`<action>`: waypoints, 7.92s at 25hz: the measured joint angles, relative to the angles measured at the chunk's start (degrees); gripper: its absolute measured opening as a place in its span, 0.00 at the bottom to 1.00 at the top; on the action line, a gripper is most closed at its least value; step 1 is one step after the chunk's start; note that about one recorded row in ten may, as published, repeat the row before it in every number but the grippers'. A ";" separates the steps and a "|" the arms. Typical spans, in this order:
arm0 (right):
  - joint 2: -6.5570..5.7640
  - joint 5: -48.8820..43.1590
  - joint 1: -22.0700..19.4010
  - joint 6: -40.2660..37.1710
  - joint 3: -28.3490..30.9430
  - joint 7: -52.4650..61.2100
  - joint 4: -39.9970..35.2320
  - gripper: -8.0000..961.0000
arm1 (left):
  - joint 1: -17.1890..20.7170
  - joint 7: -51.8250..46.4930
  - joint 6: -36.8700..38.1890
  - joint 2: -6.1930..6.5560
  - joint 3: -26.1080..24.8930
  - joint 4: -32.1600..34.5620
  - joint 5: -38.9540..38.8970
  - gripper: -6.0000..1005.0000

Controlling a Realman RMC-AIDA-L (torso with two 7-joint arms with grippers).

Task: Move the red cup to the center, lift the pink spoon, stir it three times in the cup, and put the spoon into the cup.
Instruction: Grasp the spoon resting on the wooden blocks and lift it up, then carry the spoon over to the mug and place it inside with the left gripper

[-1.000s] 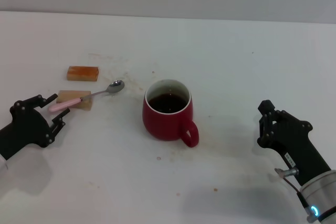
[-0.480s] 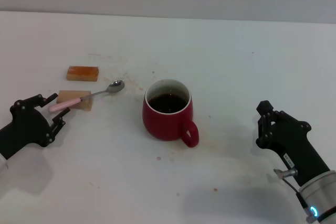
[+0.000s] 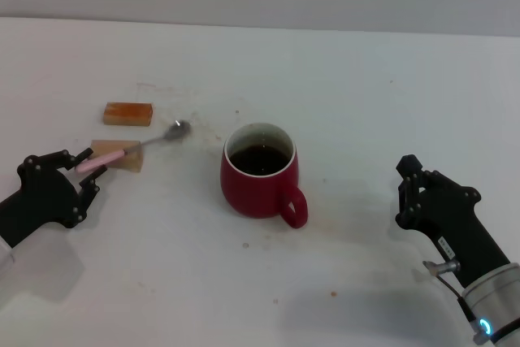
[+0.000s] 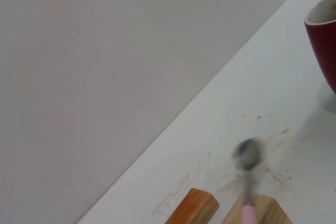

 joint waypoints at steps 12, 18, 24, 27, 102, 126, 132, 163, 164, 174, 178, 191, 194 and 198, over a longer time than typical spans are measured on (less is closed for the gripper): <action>0.00 0.00 -0.01 0.00 0.00 0.00 0.00 0.01 | 0.03 0.00 0.00 -0.13 -0.17 0.12 -0.11 0.24; 0.00 0.00 -0.01 0.00 0.00 0.00 0.00 0.01 | 0.18 0.00 0.30 -0.18 -0.17 0.03 -0.14 0.24; 0.00 0.00 -0.01 0.01 0.00 0.00 0.00 0.01 | 0.43 -0.04 1.77 -0.18 -0.17 0.00 -0.17 0.24; 0.00 0.00 -0.01 0.03 0.00 0.00 0.00 0.01 | 0.56 -0.48 2.80 -0.18 -0.17 0.00 -0.17 0.24; -0.09 0.00 -0.35 -0.01 0.00 0.00 -0.07 0.01 | -0.64 -1.75 1.52 -1.75 -0.26 -0.18 -1.72 0.18; 0.00 0.03 -0.38 0.00 0.41 0.00 -0.16 0.01 | -1.64 -10.27 18.80 -1.33 -3.82 -0.55 -4.71 0.14; -0.01 0.42 -0.66 -0.07 0.57 0.00 -0.44 0.01 | -1.72 -17.99 20.27 0.09 -5.24 -2.15 -5.11 0.14; -0.09 0.71 -10.00 -5.14 15.71 -0.45 -10.49 0.01 | -0.50 -32.80 33.90 -0.23 5.73 -1.95 -4.48 0.14; -0.09 0.71 -9.96 -5.14 15.72 -0.45 -10.55 0.01 | -0.47 -32.71 33.94 -0.44 6.25 -1.95 -4.48 0.14; -0.09 0.71 -9.76 -4.85 15.74 -0.49 -10.69 0.01 | -0.09 -32.56 34.25 -2.06 10.35 -1.40 -4.47 0.14; -0.09 0.71 -9.76 -4.94 15.74 -0.50 -10.82 0.01 | -0.11 -32.59 33.26 -2.86 11.24 -0.74 -4.47 0.14; -0.08 0.71 -9.76 -5.19 15.22 -0.50 -10.46 0.01 | -2.13 -30.39 22.38 -4.05 12.51 0.88 -4.47 0.14; -0.05 0.71 -9.76 -5.27 15.15 -0.49 -10.41 0.01 | -2.59 -30.21 20.75 -4.11 13.19 0.03 -4.47 0.14; -0.02 0.71 -9.76 -5.28 15.12 -0.23 -10.48 0.01 | -3.56 -29.41 18.30 -4.14 14.52 -2.72 -4.47 0.14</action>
